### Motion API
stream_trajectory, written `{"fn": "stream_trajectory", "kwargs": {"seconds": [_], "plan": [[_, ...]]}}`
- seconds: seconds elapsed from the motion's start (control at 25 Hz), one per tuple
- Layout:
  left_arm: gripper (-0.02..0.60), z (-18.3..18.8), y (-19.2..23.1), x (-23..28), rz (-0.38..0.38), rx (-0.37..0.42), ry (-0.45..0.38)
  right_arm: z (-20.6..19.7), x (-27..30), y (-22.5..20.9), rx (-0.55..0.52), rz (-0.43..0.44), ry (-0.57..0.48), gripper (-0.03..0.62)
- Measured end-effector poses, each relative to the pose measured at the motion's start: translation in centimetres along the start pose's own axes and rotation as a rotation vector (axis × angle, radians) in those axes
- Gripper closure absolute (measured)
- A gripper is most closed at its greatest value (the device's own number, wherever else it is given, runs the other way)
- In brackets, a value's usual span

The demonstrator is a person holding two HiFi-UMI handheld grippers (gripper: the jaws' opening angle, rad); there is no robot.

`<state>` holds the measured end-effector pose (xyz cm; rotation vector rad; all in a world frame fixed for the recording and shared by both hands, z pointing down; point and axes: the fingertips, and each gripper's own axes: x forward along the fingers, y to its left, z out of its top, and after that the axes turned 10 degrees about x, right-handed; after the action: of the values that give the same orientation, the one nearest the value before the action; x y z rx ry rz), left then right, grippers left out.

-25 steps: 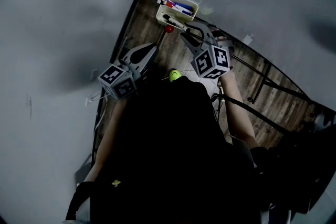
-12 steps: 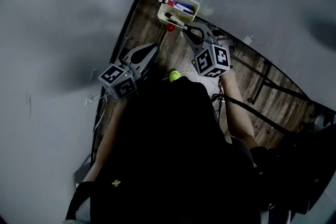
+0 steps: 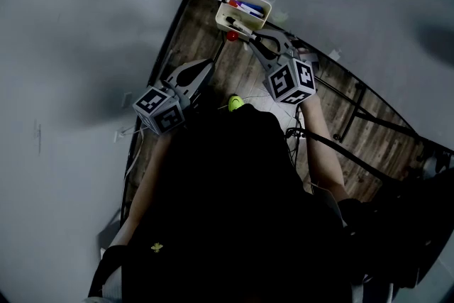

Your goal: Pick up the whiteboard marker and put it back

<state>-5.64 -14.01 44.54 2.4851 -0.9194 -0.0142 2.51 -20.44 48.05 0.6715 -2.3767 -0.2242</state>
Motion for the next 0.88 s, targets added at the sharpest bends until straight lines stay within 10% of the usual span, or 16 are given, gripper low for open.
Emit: {"fn": "stream_trajectory", "kwargs": {"seconds": [0.88], "plan": [[0.561,-1.1,-1.8,1.2,-0.036,0.044,0.028,3.5,-4.1,-0.1,0.059,-0.064,-0.091,0.51]]}}
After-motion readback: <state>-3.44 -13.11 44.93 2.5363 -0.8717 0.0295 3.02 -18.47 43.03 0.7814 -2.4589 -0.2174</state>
